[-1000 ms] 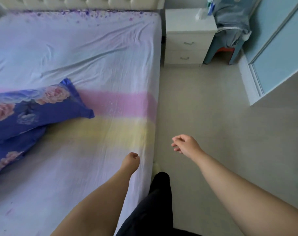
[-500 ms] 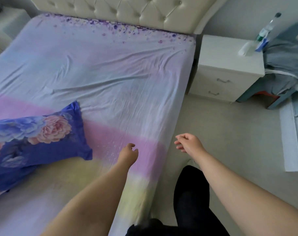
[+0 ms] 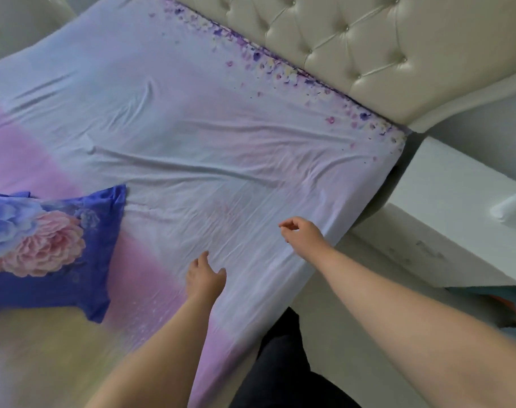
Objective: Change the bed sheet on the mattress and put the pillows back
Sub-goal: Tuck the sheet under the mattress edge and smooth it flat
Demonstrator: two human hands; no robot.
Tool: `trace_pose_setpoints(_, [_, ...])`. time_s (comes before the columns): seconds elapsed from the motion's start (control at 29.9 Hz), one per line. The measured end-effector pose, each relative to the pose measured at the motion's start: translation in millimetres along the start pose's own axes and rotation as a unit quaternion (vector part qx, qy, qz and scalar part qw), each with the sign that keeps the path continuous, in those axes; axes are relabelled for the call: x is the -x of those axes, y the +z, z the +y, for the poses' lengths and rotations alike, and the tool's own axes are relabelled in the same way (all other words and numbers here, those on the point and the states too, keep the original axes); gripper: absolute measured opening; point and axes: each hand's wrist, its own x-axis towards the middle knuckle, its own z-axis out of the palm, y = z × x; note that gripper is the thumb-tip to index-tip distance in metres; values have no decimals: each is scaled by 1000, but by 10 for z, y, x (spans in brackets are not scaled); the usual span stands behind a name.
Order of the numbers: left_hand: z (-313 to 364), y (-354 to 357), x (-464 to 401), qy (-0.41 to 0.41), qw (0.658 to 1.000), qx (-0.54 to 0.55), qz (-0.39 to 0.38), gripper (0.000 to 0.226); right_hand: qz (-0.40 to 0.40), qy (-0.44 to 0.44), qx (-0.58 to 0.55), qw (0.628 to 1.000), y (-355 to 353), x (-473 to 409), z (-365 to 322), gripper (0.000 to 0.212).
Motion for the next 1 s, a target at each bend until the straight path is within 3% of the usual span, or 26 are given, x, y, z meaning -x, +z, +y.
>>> trace_pose_setpoints(0.3, [779, -116, -1616, -58, 995, -9, 79, 69, -109, -22, 78, 991, 91, -2129, -297, 28])
trace_pose_setpoints(0.5, [917, -25, -2790, -85, 988, -5, 131, 68, -142, -128, 142, 971, 1025, -3363, -259, 45])
trace_pose_setpoints(0.57, [883, 60, -3131, -102, 982, 14, 158, 69, -231, -185, 169, 940, 1570, -3613, -250, 45])
trace_pose_setpoints(0.64, [808, 149, -3414, -126, 971, 38, 197, 71, -339, -269, 253, 865, 2034, -3785, -224, 45])
trace_pose_setpoints(0.67, [748, 202, -3535, -139, 966, 39, 215, 70, -357, -308, 315, 824, 2154, -3960, -198, 47])
trace_pose_setpoints(0.74, [595, 330, -3717, -161, 961, 4, 225, 65, -284, -350, 412, 792, 2095, -4617, -125, 53])
trace_pose_setpoints(0.84, [471, 373, -4070, -181, 957, -74, 212, 59, -20, -293, 414, 862, 1226, -5971, 3, 62])
trace_pose_setpoints(0.9, [556, 243, -4429, -180, 952, -77, 237, 56, 123, -232, 399, 879, 427, -6595, 139, 66])
trace_pose_setpoints(1.0, [871, -125, -5147, -187, 938, -22, 292, 55, 186, -198, 397, 877, -36, -6907, 287, 64])
